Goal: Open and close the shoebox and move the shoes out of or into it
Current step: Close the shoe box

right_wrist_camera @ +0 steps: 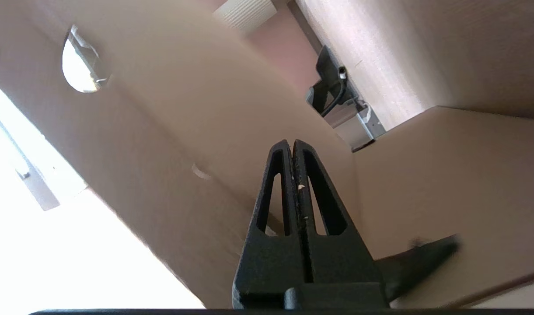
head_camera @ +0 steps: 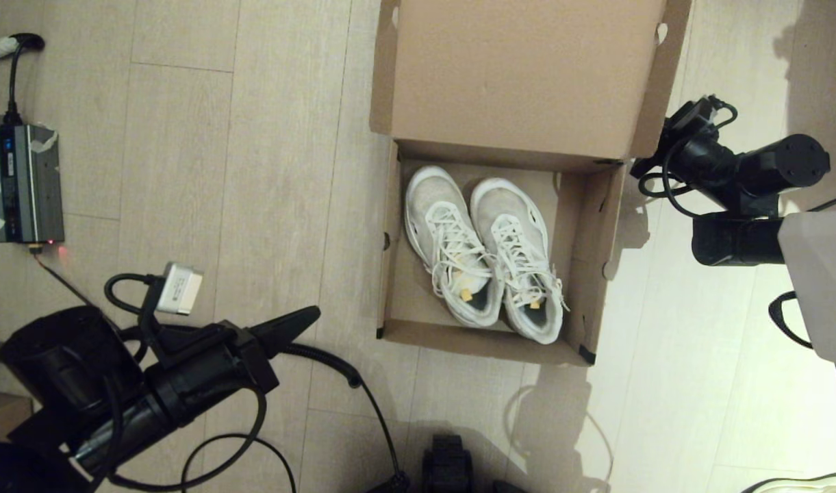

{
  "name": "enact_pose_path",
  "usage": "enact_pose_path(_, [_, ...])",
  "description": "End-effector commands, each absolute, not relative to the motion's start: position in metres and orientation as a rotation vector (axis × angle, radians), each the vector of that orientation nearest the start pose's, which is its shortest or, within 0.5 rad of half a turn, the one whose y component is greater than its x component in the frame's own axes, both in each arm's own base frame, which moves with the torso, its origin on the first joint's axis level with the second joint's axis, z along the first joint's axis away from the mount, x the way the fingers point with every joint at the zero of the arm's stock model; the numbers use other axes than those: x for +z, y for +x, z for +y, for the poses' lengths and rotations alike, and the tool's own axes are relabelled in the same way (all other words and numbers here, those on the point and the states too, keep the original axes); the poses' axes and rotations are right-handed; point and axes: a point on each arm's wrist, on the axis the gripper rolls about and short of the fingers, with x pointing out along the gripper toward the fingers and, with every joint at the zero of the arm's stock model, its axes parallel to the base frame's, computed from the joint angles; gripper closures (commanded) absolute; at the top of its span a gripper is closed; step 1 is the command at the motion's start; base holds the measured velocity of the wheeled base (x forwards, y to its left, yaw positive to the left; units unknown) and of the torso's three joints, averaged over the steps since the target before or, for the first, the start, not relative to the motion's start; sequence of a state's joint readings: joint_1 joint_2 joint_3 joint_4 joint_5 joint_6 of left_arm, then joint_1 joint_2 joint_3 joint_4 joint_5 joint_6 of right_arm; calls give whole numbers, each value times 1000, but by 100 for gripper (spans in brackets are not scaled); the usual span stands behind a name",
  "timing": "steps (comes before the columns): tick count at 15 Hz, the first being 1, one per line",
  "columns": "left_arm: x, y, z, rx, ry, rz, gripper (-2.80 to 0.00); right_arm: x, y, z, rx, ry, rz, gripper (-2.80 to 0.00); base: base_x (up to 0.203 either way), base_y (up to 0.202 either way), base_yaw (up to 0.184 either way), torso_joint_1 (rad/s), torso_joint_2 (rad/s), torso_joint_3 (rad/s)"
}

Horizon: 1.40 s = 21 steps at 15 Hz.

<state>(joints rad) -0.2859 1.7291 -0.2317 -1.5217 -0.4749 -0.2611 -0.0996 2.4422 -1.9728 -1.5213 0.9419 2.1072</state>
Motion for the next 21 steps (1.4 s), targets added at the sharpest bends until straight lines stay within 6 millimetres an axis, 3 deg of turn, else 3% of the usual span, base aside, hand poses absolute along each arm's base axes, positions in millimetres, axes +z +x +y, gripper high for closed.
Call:
enact_pose_path(1, [129, 223, -79, -772, -247, 76, 0, 269, 461, -26, 1296, 1291, 215, 0, 0, 0, 0, 0, 0, 0])
enact_pose_path(17, [128, 220, -81, -780, -249, 85, 0, 292, 446, -8, 1362, 1213, 258, 0, 0, 0, 0, 0, 0, 0])
enact_pose_path(21, [128, 219, -81, -785, -248, 84, 0, 305, 437, -4, 1387, 1197, 251, 0, 0, 0, 0, 0, 0, 0])
